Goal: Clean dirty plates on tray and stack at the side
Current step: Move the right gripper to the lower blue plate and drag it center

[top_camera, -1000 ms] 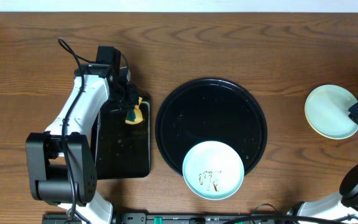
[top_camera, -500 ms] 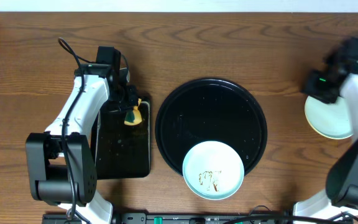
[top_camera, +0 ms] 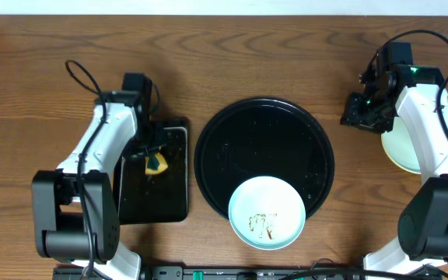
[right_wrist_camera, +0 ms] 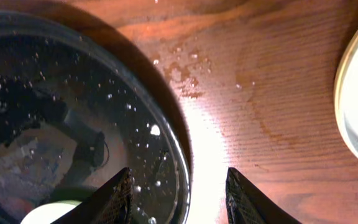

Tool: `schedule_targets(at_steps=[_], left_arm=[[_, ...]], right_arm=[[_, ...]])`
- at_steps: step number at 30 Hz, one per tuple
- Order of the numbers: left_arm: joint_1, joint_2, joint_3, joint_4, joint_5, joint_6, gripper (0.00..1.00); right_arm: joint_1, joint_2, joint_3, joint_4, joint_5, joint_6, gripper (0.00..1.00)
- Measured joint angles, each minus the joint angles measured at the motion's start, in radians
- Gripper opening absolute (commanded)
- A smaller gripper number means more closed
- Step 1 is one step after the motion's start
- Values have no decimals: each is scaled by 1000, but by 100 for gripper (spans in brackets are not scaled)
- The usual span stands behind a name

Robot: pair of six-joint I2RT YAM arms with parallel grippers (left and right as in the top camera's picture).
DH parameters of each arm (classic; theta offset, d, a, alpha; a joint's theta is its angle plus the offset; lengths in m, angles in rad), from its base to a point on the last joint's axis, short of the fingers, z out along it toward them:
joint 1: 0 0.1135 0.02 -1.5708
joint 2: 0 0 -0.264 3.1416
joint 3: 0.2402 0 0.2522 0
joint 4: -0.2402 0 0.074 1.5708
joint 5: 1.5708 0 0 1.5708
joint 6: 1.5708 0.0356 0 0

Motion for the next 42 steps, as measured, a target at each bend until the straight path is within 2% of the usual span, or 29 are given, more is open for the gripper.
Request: schedule_targets(at_steps=[7,9,10,11,15,20,24,28,33,38,42], left_arm=[[0,13,-72,70,26,-28,7],[0,14,-72,71,29,-28,7],[0,14,-72,72,31,-28,8],[0,14,-72,72,31,-28,7],[0,14,-72,72,32,-28,8],[0,15,-72,74,34,-29,7],[0,16,-72,76,34,-28,7],[0,16,-72,80,40,-28,7],[0,16,-72,83,46,-28,7],[0,16,-72,86,53,-28,7],[0,16,-72,88,56,-28,8]], right_arm=[[50,0,0,-45,-37,-38,49],[84,0,0,-63,-70,-55,36],[106,0,0,-75,-85,-60,32],[125,0,0,-88,-97,-66,32],[216,0,0,-156,-121,-58,45],[289,-2,-34,-192,-121,-38,42],[345,-2,-118,-168,-122,-2,48],[375,-2,-209,-140,-122,26,50],[391,-2,-320,-112,-121,47,50],[403,-2,-428,-55,-135,58,41],[415,-2,-487,8,-160,64,39]])
